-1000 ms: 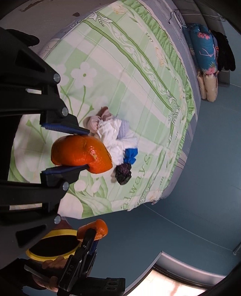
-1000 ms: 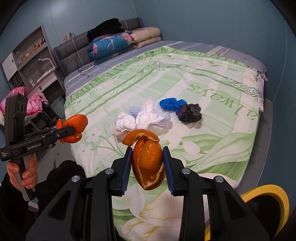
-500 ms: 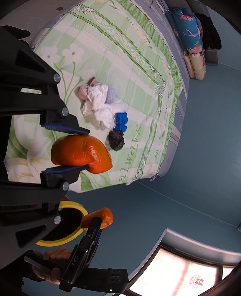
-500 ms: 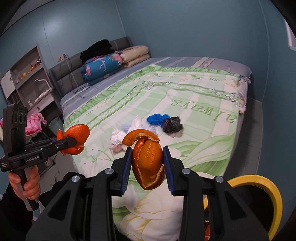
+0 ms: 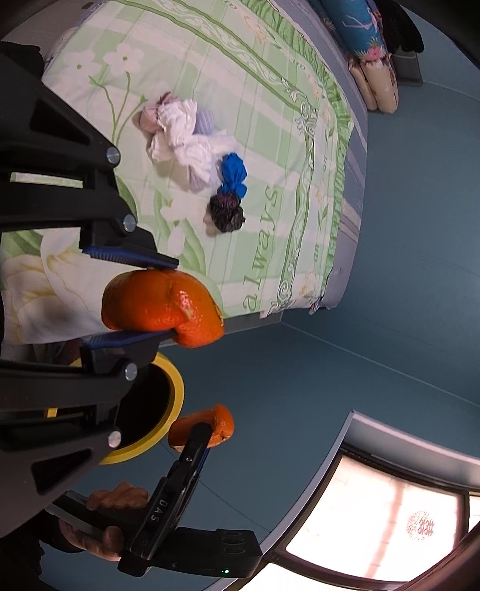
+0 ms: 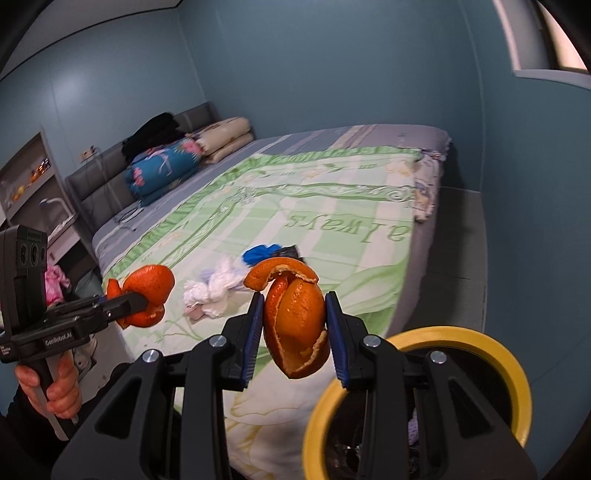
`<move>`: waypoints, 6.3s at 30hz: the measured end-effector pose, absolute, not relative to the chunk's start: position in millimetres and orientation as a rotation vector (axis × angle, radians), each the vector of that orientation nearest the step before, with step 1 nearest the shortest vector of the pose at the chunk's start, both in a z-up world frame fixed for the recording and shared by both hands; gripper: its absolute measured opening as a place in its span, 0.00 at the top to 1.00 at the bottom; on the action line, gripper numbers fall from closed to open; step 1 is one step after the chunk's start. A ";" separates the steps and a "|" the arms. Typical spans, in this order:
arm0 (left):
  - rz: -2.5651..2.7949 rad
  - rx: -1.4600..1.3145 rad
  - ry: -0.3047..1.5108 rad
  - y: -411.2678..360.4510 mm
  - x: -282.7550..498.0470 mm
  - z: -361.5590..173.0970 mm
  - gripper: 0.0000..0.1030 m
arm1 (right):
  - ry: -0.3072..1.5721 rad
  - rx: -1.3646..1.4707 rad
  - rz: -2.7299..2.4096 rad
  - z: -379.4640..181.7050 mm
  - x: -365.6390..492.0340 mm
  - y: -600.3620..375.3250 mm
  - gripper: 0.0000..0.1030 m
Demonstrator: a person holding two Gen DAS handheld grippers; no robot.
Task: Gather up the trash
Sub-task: 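Carry both orange peels over the yellow-rimmed bin with both tools, then open the left tool and right tool to drop the peels into the bin, then move both open tools back over the remaining trash on the bed, then grasp the white tissue with the left tool while the right tool grasps the black bag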
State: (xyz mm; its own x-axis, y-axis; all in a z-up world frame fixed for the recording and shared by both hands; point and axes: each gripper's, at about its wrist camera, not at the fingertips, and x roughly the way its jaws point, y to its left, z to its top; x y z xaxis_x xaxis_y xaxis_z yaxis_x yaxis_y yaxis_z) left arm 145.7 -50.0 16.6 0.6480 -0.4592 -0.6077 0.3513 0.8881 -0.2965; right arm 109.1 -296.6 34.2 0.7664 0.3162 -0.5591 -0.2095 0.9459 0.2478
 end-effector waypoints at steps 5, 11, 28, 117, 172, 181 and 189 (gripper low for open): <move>-0.499 -0.130 0.752 -74.7 149.6 13.6 0.72 | 0.618 0.202 0.224 34.1 99.2 -322.7 0.69; -0.548 -0.099 0.772 -107.8 152.0 7.6 0.72 | 0.616 0.252 0.166 28.1 91.5 -351.3 0.69; -0.671 0.008 0.845 -180.0 143.8 -20.5 0.72 | 0.669 0.340 0.048 -1.2 87.5 -398.0 0.69; -0.304 -0.105 0.846 20.7 233.8 -53.6 0.14 | 0.793 0.182 0.299 1.4 246.9 -250.4 0.34; -0.280 -0.259 1.125 41.8 373.1 -148.1 0.91 | 1.127 -0.109 0.268 -150.1 443.9 -121.3 0.64; -0.303 -0.314 1.095 55.7 361.5 -138.5 0.94 | 1.101 -0.122 0.251 -139.9 436.6 -121.5 0.75; -0.329 -0.383 1.050 80.1 345.0 -118.6 0.94 | 1.080 -0.074 0.272 -123.2 421.8 -125.4 0.75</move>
